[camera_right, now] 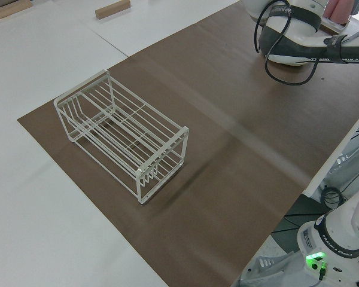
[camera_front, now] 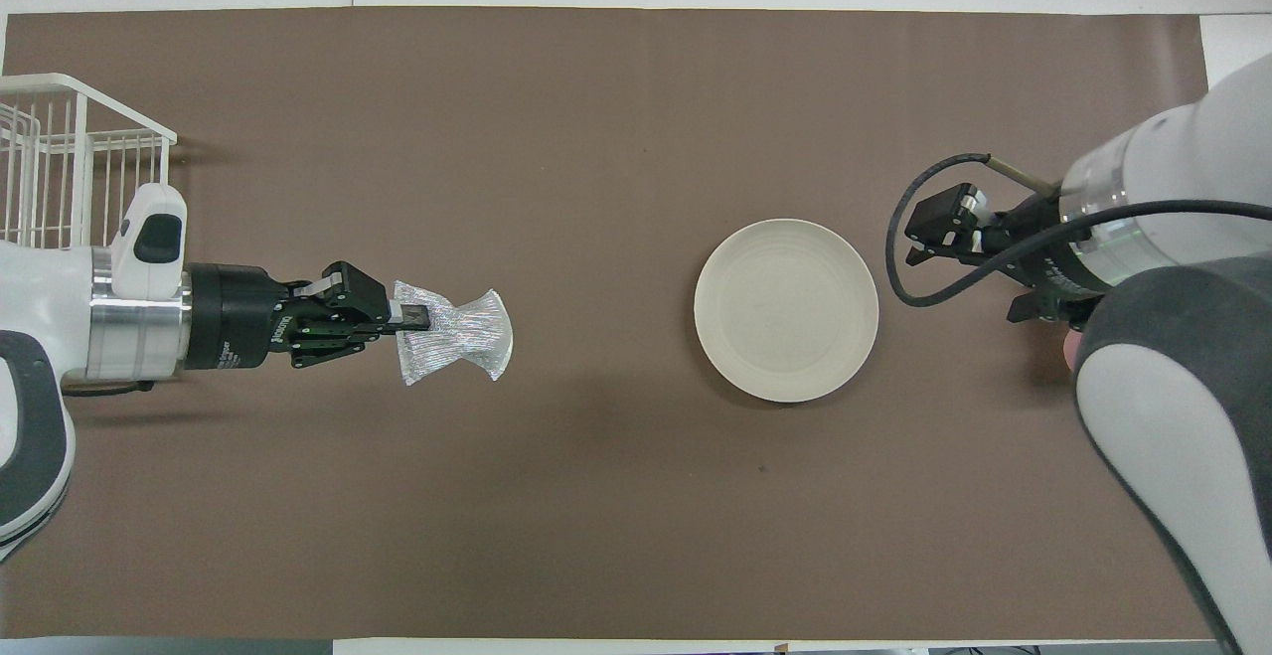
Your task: Wipe plate with sponge
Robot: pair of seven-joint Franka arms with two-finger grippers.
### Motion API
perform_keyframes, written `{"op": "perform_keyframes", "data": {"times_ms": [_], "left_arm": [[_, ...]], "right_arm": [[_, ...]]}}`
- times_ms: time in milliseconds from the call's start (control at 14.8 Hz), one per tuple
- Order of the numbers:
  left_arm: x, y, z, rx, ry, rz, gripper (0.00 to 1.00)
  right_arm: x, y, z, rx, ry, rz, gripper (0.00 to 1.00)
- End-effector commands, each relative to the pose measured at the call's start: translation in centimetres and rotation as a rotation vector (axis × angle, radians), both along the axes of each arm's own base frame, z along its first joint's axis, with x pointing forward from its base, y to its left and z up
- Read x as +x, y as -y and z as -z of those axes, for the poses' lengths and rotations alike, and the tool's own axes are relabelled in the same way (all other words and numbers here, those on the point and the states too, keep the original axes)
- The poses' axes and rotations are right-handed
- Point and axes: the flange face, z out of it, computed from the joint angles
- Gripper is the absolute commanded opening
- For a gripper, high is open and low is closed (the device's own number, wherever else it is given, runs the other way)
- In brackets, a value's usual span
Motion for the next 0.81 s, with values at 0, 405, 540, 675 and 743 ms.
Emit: {"op": "perform_keyframes", "data": {"times_ms": [0,405,540,675,743], "left_arm": [[1.3,-2.6,-0.4,0.105,-0.027,0.028,0.0],[2.3,-7.2,-0.1,0.432,-0.018,0.113,0.0],[3.2,-8.0,-1.1,0.516,-0.008,0.142,0.0],[4.3,-8.9,-2.3,0.624,-0.008,0.182,0.0],[4.9,-9.4,-2.9,0.685,-0.01,0.201,0.0]], "right_arm": [[-0.1,1.7,0.3,0.009,0.02,-0.159,1.0],[0.7,5.8,0.8,0.007,0.062,-0.399,1.0],[0.9,7.0,0.8,-0.054,0.064,-0.496,1.0],[1.2,7.0,0.2,-0.101,0.067,-0.526,1.0],[1.6,7.1,0.0,-0.103,0.071,-0.529,1.0]]}}
